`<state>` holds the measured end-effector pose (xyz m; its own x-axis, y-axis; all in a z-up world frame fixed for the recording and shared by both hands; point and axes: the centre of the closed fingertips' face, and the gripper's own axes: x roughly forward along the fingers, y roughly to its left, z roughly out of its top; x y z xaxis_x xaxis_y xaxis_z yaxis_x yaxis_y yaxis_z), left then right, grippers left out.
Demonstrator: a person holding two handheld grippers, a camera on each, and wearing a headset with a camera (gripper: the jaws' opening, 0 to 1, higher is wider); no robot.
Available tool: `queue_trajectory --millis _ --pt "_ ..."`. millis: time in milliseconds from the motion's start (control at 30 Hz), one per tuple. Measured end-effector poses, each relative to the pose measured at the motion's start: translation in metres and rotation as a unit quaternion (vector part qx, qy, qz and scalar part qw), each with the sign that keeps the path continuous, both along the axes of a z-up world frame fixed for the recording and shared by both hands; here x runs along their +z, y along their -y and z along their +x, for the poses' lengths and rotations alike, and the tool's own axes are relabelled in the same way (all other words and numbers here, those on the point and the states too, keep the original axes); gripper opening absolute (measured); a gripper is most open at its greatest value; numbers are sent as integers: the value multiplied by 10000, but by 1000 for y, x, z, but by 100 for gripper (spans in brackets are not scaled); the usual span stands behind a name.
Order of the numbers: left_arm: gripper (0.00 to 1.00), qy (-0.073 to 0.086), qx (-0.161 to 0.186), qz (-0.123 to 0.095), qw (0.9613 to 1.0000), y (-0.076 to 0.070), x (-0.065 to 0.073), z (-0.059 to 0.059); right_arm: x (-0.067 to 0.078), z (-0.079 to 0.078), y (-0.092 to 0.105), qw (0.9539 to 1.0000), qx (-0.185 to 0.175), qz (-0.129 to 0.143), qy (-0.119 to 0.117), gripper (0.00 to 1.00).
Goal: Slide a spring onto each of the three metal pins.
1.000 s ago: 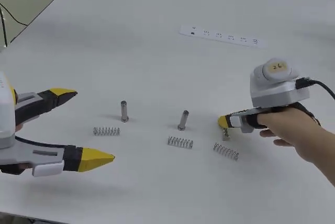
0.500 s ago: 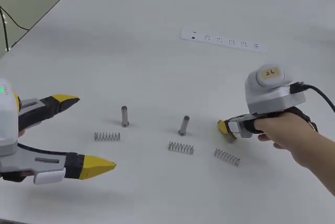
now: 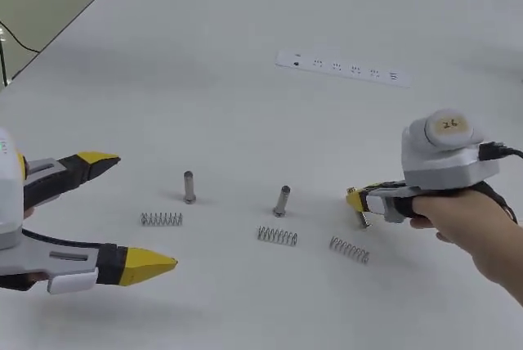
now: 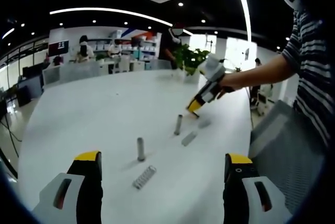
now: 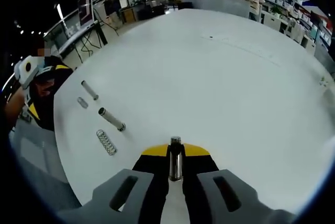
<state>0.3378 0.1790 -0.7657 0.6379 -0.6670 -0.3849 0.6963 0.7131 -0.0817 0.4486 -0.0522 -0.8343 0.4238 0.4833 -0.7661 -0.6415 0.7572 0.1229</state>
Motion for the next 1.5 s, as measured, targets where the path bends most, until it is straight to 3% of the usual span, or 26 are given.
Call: queue_trajectory --millis 200,467,900,1500 --pt "94 2 -27 10 10000 2 0 -2 10 -5 -2 9997 4 144 194 5" --pt "94 29 -15 12 10000 2 2 -3 14 -18 1 9982 227 -63 548 5" --pt "94 27 -5 17 10000 2 1 -4 13 -28 10 9968 345 -166 704 5" --pt "94 19 -18 18 10000 4 1 -4 14 -34 7 9961 488 -122 725 6"
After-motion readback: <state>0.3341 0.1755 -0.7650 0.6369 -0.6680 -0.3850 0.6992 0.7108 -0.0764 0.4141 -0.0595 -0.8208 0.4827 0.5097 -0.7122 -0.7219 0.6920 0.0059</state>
